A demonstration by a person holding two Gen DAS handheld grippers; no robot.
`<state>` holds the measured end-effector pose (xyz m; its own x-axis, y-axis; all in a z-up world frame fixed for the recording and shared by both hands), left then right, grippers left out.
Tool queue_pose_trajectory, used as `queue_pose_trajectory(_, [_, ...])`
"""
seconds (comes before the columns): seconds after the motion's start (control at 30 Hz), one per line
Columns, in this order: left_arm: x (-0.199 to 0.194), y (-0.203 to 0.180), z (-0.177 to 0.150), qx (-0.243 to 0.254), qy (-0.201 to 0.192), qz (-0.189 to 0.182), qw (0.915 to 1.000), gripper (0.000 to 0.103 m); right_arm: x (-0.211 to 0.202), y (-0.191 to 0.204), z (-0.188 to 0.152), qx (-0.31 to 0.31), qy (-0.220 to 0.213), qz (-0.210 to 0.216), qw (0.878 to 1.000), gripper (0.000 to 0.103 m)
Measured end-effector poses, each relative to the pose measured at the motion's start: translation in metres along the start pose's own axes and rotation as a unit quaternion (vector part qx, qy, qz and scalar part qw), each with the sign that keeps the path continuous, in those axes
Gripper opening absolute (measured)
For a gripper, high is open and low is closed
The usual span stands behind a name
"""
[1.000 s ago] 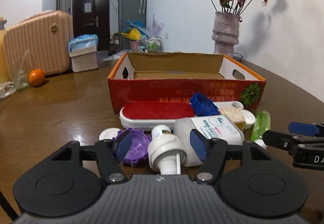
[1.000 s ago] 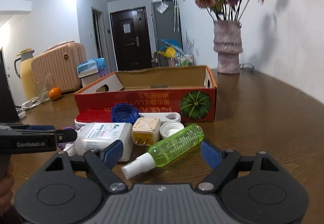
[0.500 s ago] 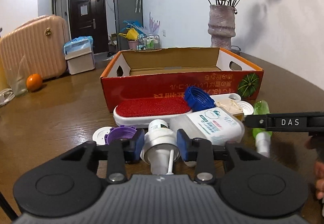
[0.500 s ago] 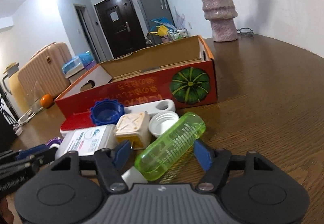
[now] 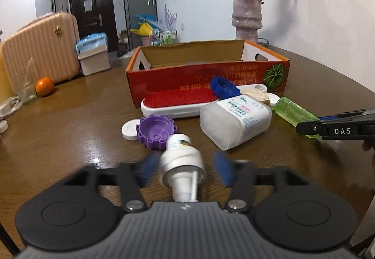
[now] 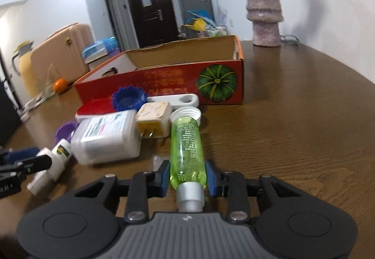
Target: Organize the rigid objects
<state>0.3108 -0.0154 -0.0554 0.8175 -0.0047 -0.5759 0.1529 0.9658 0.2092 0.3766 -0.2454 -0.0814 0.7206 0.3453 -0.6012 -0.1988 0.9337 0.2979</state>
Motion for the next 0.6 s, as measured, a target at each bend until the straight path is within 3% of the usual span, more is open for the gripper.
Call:
queue_pose_trajectory(0.17, [0.020,0.010,-0.007,-0.023,0.048,-0.007,0.9986,0.061,0.006,0.002,0.007,-0.007,0.000,-0.002,1.000,0.031])
queue_pose_trajectory(0.3, [0.027,0.022,-0.011,-0.055,0.066,-0.019,0.9962,0.059,0.010,0.003,0.010,-0.020,0.003,-0.005,1.000,0.031])
queue_pose_trajectory(0.37, [0.028,0.023,-0.011,-0.047,0.069,-0.013,0.9965,0.045,0.013,0.002,0.011,-0.022,0.004,-0.006,1.000,0.031])
queue_pose_trajectory(0.5, [0.030,0.026,-0.009,-0.050,0.061,-0.010,0.9968,0.045,0.016,0.003,0.012,-0.023,0.001,-0.004,1.000,0.030])
queue_pose_trajectory(0.6, [0.026,0.030,0.000,-0.071,0.023,-0.012,0.9972,0.045,0.016,0.007,0.011,-0.033,-0.001,0.003,0.999,0.030])
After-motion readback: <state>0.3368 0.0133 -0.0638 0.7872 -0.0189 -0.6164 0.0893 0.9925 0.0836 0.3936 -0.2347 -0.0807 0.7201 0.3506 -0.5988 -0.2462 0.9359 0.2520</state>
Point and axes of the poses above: each gripper's, at about its wrist camera, not at the fingertips, and x roughly the way its jaws point, y to its left, z to its top, the point moved 7 cm from there along x, roughly the way its jaws point, and after that the axes turned 10 degrees about x, right-handed, at the moved point
